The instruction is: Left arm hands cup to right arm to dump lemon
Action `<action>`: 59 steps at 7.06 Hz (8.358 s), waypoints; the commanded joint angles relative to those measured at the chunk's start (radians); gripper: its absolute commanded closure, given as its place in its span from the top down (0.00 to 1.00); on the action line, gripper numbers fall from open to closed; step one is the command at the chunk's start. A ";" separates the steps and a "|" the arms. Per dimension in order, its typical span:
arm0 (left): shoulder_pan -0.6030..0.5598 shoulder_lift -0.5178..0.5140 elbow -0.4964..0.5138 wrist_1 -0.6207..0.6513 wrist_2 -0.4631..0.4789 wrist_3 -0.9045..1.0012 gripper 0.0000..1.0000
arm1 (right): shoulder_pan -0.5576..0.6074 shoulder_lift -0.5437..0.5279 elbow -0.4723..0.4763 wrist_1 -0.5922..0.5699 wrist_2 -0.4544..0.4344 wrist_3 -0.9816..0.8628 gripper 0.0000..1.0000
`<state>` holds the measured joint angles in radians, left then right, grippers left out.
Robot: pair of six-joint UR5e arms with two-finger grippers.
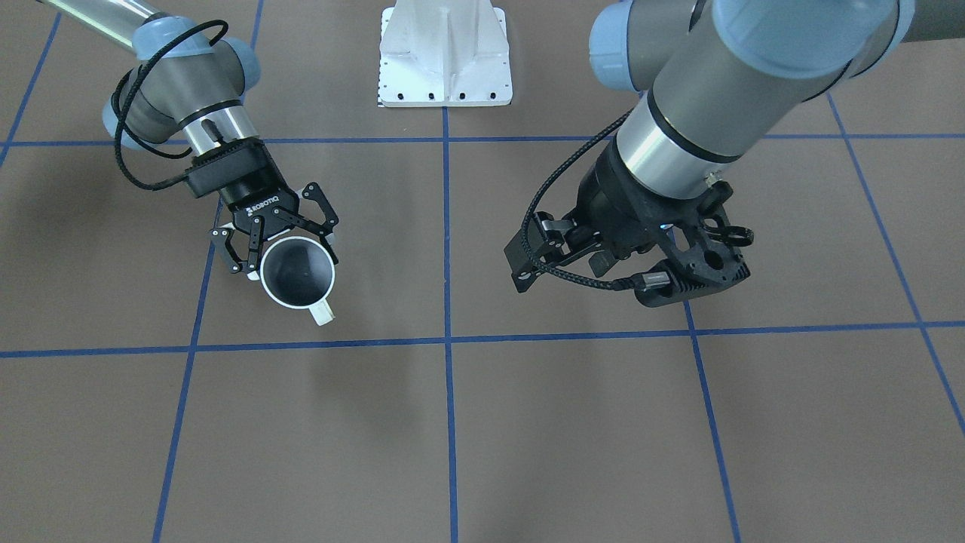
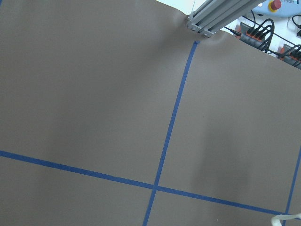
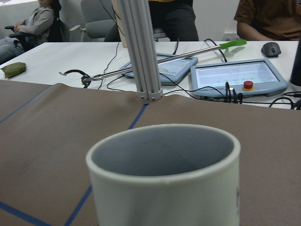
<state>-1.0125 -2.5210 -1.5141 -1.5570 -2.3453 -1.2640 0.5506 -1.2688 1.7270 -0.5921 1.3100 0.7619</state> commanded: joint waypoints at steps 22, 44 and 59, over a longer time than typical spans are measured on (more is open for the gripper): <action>0.226 -0.009 0.011 -0.075 -0.095 -0.014 0.46 | -0.150 0.120 0.082 -0.160 -0.143 -0.219 0.06; 0.224 -0.015 0.055 -0.123 -0.091 -0.008 0.00 | -0.155 0.118 0.080 -0.160 -0.147 -0.167 0.99; -0.049 0.086 -0.052 -0.109 -0.097 0.040 0.00 | 0.163 0.106 0.069 -0.429 0.183 -0.220 0.99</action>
<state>-1.0181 -2.4826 -1.5170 -1.6702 -2.4449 -1.2504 0.5905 -1.1564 1.8012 -0.9448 1.3319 0.5697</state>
